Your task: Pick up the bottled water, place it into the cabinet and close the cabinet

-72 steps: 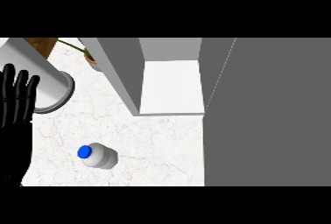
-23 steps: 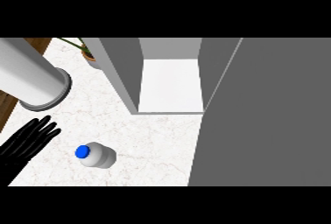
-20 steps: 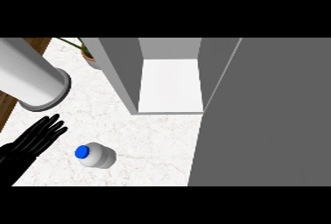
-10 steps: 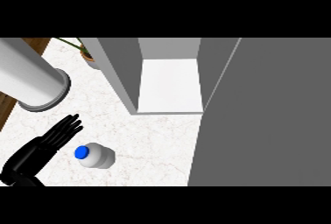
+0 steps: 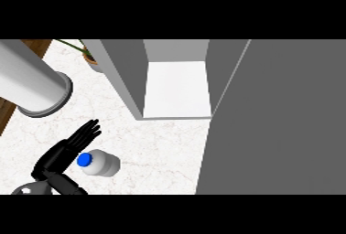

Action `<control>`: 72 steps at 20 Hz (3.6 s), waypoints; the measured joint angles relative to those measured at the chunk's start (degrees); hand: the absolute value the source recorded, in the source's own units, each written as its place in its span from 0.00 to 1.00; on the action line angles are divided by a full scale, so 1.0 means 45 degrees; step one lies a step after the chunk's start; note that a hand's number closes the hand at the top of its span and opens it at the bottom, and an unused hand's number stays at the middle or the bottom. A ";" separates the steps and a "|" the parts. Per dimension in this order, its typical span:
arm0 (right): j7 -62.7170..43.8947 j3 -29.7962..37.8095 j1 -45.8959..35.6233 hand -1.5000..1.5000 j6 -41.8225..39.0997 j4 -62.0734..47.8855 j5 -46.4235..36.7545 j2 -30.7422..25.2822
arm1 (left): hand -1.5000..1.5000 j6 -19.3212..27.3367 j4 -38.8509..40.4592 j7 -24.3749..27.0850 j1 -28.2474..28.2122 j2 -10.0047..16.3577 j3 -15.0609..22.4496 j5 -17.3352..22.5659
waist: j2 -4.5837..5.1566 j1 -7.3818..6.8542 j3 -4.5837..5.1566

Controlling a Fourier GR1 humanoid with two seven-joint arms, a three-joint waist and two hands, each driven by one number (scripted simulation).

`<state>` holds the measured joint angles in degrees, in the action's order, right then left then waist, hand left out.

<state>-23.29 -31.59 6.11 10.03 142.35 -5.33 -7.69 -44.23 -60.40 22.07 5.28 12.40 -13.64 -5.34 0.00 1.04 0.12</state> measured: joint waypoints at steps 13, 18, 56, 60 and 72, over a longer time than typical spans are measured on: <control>0.0093 -0.0298 -0.0229 0.00 0.0675 -0.0062 -0.0087 -0.0376 | 0.00 0.2366 0.4502 0.3551 0.1525 -0.0092 0.0930 -0.1244 | 0.0008 0.0057 0.0008; 0.0386 -0.0246 -0.0020 0.00 0.0749 -0.0066 -0.0066 -0.0731 | 0.00 0.2792 0.5722 0.4323 0.2146 -0.0195 0.0983 -0.1112 | 0.0015 0.0094 0.0010; 0.0843 -0.1077 0.0113 0.00 0.1879 -0.0177 -0.0091 -0.1456 | 1.00 1.0614 0.1482 0.3772 0.3003 -0.2735 0.4802 0.3873 | -0.0064 -0.0110 -0.0022; 0.0919 -0.0973 0.0142 0.00 0.1876 -0.0222 -0.0093 -0.1545 | 1.00 1.1931 0.0691 0.2785 0.3555 -0.2746 0.5960 0.4737 | -0.0045 -0.0087 -0.0024; 0.1442 -0.0641 0.0758 0.00 0.1767 -0.0070 0.0028 -0.1898 | 1.00 1.5101 0.0491 0.0632 0.5949 -0.2753 0.7598 0.5847 | -0.0015 -0.0010 -0.0027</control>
<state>-16.80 -34.47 9.52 17.98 142.04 -5.21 -16.23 23.72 -58.19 24.91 32.05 0.01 20.56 20.97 -0.07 0.99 0.00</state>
